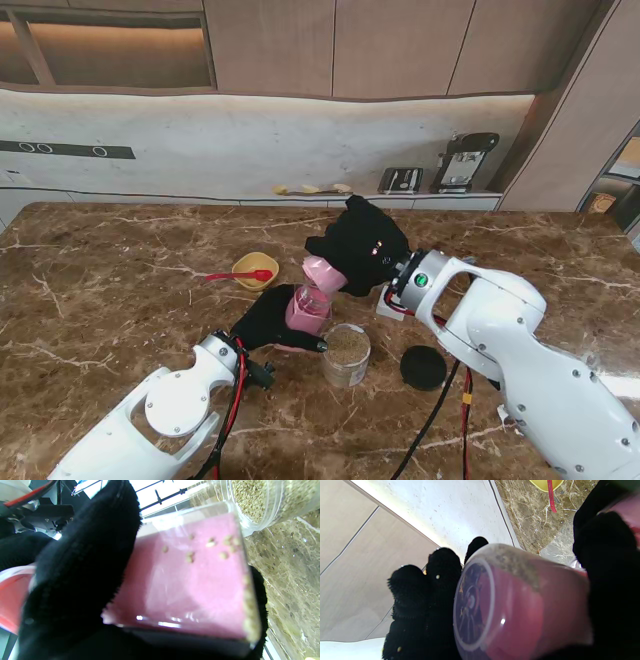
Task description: Measure grain into the airtight container
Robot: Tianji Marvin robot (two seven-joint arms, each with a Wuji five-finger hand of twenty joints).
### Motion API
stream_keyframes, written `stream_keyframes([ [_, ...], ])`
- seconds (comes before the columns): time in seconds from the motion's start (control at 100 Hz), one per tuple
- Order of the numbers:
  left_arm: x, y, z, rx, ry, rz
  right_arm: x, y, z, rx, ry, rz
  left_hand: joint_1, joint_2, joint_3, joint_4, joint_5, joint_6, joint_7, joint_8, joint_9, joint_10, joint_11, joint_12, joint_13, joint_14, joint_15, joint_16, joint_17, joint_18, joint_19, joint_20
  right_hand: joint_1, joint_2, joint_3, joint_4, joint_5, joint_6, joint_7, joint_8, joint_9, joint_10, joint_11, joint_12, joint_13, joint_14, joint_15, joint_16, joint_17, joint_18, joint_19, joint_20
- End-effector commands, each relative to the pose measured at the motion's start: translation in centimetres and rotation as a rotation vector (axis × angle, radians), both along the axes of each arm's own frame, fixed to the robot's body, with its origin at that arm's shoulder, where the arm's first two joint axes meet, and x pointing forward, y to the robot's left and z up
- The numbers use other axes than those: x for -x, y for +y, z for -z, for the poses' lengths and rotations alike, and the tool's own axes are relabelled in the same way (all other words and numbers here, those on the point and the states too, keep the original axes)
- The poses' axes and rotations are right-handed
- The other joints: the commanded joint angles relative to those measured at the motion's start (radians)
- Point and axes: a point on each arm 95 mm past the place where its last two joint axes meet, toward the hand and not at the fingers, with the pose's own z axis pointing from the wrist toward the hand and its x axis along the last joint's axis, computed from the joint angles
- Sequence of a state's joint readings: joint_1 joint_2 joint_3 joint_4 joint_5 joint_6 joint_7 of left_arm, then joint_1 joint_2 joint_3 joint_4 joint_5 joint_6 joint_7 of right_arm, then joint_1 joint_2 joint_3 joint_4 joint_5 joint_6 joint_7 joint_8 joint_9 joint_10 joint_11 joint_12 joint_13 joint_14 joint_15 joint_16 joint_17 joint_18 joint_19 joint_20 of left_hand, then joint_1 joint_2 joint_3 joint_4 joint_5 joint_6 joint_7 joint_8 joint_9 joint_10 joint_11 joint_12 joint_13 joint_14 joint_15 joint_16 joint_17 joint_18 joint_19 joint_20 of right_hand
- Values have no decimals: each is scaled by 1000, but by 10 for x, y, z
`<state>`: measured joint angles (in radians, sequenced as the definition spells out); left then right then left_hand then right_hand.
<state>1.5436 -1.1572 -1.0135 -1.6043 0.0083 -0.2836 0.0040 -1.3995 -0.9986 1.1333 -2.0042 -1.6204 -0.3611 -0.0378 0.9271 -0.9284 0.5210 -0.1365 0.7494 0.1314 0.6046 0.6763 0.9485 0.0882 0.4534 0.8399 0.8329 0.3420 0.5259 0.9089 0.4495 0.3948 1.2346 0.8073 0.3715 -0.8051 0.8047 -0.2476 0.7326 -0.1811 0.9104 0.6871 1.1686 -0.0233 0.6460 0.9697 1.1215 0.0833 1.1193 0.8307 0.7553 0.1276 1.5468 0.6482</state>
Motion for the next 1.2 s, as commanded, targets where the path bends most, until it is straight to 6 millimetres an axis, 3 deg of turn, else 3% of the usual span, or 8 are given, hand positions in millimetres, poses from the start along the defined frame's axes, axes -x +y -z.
stream_keyframes([
  [0.0,1,-9,-14,38,-33,17,-3,-6,13,31,31,18,257,597,218,-20,215,-261,385,19,63,-83,100,41,81,-59,204,61,6,-35,38,15,175,298,282,-37,93,-107,11,9,136,-126,269,84,61,-166,101,30,14,-52,61,28],
  [1.19,0,-11,-14,55,-21,18,2,0,17,132,-58,-49,256,595,219,-22,217,-257,384,19,66,-79,100,44,84,-58,207,62,6,-37,38,15,175,294,279,-37,98,-122,8,8,136,-127,270,86,57,-170,101,33,8,-54,55,30],
])
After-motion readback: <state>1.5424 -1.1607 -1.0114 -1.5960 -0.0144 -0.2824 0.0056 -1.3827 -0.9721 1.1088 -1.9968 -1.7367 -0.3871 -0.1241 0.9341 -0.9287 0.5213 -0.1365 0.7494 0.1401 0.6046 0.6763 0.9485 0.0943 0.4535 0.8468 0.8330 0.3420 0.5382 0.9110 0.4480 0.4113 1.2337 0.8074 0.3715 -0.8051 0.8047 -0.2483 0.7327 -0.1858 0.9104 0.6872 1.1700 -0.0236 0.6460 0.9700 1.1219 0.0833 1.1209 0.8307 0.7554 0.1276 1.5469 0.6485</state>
